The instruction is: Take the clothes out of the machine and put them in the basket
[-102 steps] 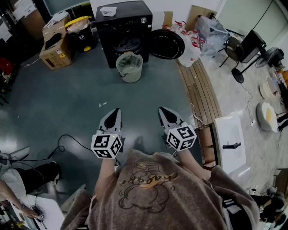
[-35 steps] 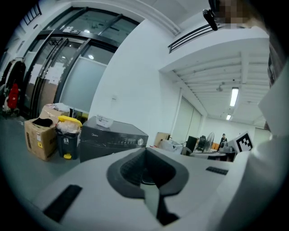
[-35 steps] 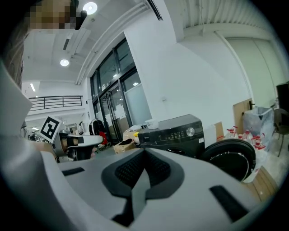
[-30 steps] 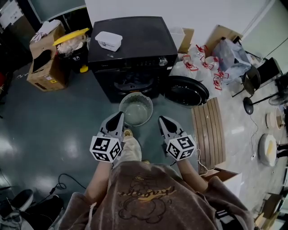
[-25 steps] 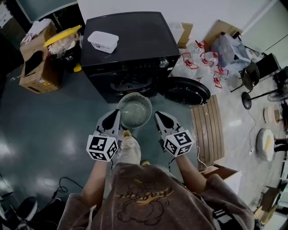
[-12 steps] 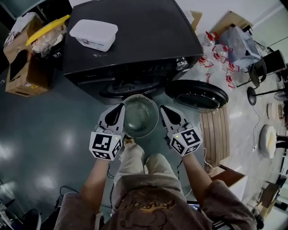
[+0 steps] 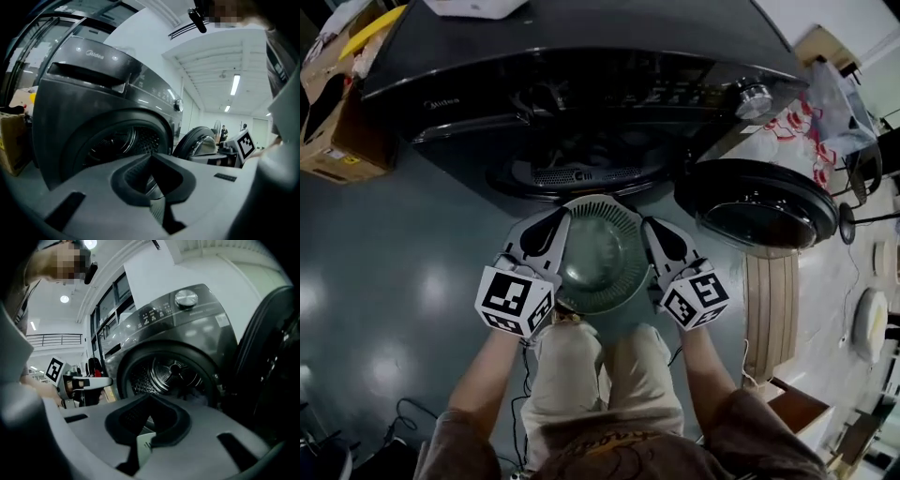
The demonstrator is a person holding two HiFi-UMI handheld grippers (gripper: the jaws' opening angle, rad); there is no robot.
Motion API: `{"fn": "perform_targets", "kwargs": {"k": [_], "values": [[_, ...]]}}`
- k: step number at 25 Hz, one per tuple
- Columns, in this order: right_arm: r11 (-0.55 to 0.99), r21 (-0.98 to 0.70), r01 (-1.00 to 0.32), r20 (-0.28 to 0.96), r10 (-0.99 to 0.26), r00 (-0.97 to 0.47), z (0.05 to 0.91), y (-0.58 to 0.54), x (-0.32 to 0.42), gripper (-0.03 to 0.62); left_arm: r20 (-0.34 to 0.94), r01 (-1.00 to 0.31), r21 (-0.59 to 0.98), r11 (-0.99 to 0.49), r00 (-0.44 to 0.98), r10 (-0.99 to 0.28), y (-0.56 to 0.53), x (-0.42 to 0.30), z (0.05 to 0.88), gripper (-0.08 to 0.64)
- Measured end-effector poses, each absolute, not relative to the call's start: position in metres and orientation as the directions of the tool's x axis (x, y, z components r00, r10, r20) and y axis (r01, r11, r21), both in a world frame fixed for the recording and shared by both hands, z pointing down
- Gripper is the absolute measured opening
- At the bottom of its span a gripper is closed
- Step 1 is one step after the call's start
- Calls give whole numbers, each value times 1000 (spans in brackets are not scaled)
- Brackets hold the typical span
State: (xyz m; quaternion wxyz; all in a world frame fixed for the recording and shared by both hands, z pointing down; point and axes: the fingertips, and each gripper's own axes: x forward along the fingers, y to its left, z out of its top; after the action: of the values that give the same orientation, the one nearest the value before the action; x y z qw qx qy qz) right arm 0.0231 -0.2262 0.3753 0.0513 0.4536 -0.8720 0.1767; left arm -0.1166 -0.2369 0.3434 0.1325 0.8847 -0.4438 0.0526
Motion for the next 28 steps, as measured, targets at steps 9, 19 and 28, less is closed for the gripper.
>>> {"fn": "perform_targets", "kwargs": {"k": [9,19,28], "values": [[576,-240,-781,172,-767,-618,461,-236,20,-3,135,-808,133,-575,589,-797,-250,-110,423,5],[594,-219,-775,104,-775,-623,488,-226,46,-3,66,-820,62,-568,572,-818,-240,-92,448,6],[607,-203,-768,52,-777,-628,480,-211,58,-3,31,-842,76,-534,537,-843,-228,-80,444,6]]}}
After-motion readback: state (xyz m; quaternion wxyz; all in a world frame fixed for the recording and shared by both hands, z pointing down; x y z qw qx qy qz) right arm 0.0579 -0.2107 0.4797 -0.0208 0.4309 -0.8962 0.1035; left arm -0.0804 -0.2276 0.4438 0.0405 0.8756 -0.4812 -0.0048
